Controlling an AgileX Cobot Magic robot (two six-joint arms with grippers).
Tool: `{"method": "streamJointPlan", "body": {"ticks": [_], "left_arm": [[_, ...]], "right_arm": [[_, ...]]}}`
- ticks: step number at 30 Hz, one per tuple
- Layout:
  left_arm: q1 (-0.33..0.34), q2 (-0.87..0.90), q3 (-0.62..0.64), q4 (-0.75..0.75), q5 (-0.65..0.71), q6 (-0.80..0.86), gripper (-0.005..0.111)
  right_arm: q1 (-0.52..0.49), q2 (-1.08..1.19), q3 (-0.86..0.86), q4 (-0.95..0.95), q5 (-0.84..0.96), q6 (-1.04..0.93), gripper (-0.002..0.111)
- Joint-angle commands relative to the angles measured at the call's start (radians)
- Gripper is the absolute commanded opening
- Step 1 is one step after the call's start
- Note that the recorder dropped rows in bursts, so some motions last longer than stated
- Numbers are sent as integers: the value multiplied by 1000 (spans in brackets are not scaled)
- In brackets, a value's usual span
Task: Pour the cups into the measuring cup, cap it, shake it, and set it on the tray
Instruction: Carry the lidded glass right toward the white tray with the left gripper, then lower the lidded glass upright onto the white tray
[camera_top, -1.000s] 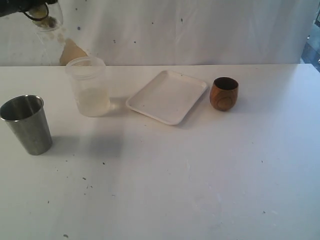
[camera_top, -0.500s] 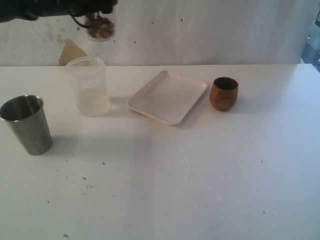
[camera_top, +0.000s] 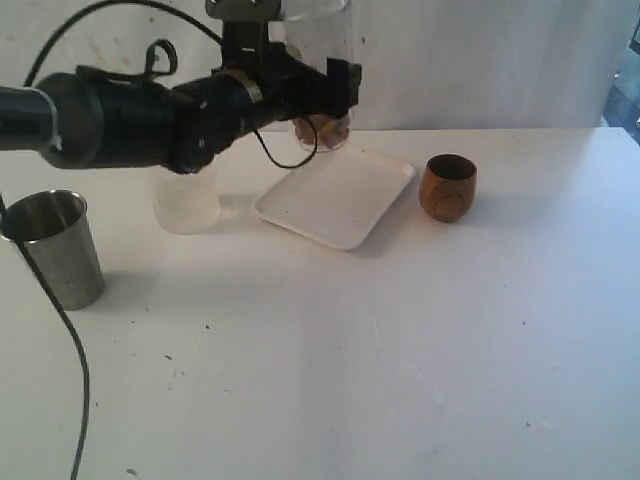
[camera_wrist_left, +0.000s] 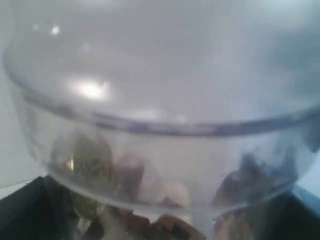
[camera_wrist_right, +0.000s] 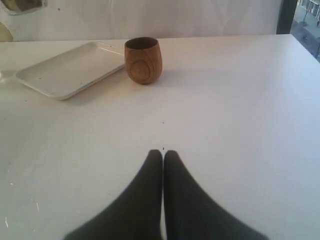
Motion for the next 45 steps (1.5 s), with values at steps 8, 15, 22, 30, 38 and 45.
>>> {"method": "streamJointPlan", "body": {"ticks": [8,15,22,30,38,45], "left_arm": [[-4,216,29,40,-241,-3,0],[-4,230,29,40,-352,46,1],[-4,267,29,40,-375,70,50],[-4,265,29,39,-397,160,105],[-4,248,29,39,-411,161,105],[-1,157,29,39,-387,188,105]], "right_arm": [[-4,-4,2,2,-12,2,0],[-4,-4,2,2,-12,2,0],[-4,-4,2,2,-12,2,0],[-4,-4,2,2,-12,2,0],[-4,-4,2,2,-12,2,0],[-4,-4,2,2,-12,2,0]]}}
